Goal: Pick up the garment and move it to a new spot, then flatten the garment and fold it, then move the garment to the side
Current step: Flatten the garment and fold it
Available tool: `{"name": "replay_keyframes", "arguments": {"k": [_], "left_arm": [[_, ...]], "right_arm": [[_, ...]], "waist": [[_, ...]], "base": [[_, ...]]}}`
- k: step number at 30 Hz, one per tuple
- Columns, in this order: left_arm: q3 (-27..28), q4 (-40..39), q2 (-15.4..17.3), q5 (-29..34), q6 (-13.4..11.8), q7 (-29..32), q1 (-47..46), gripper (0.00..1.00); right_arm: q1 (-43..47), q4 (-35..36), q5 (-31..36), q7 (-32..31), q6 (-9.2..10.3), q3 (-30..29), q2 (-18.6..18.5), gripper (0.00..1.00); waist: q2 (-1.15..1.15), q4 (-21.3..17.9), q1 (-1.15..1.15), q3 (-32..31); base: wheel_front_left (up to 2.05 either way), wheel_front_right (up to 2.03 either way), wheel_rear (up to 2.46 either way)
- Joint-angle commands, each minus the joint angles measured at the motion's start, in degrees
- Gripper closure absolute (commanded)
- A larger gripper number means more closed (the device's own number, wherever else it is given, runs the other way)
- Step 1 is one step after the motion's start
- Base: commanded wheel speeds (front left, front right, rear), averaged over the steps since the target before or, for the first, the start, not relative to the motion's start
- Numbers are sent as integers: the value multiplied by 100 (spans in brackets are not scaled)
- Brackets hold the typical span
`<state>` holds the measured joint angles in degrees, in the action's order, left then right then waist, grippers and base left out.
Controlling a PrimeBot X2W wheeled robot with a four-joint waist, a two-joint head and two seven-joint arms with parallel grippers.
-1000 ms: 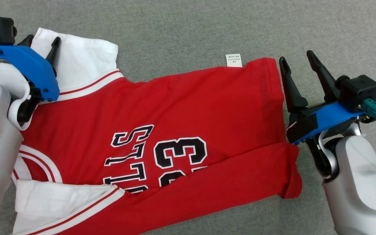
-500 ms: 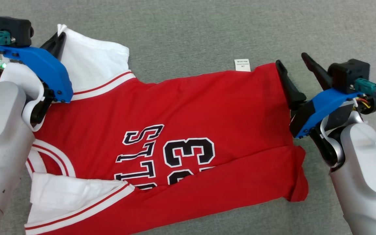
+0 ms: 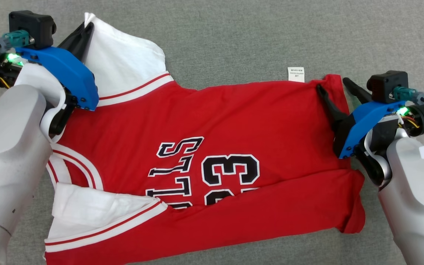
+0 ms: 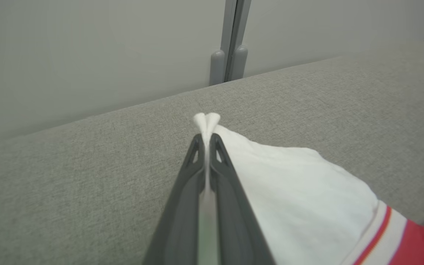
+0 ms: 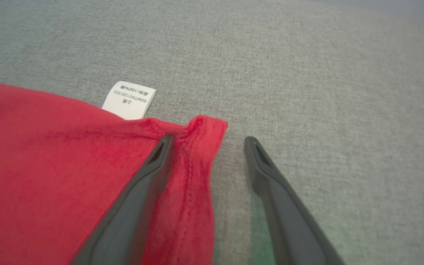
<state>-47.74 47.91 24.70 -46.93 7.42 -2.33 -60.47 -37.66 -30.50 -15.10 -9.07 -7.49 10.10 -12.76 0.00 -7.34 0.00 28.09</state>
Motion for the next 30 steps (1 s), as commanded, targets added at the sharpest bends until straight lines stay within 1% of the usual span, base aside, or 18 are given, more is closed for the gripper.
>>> {"name": "replay_keyframes", "arguments": {"k": [1,3,4,5,8,11,18,24,30], "left_arm": [[-44,-22,-26,-31,7,-50,-147,100],[-84,-27,-30,-65,7,-107,-161,100],[-115,-27,-34,-92,7,-137,-175,100],[-144,-33,-35,-102,7,-154,-192,100],[-205,-69,-33,-157,7,-284,-219,100],[-228,-102,-2,-212,7,-450,-178,100],[-298,-314,34,-346,7,-820,146,100],[-306,-771,180,-407,6,-1088,616,100],[-179,-1546,381,-384,-211,-1242,1261,100]], "right_arm": [[-59,-126,-37,-28,-1,50,-24,7],[-105,-265,-120,-18,-1,111,-28,53],[-140,-324,-178,9,-1,149,-32,98],[-163,-373,-216,24,-1,174,-49,100],[-261,-427,-327,270,-1,173,-91,100],[-329,-468,-283,608,-1,141,-172,100],[-126,-660,-283,1207,-1,121,-266,100],[163,-704,-326,1574,-1,159,-362,100],[441,-739,-318,1908,-1,153,-505,100]], "waist": [[0,20,0,8],[0,45,0,11],[0,59,0,10],[0,71,0,4],[0,106,0,-46],[0,139,0,-161],[0,277,0,-548],[0,430,0,-791],[0,590,0,-965]], "base": [[0,0,0],[0,0,0],[0,0,0],[0,0,0],[0,0,0],[0,0,0],[0,0,0],[0,0,0],[0,0,0]]}}
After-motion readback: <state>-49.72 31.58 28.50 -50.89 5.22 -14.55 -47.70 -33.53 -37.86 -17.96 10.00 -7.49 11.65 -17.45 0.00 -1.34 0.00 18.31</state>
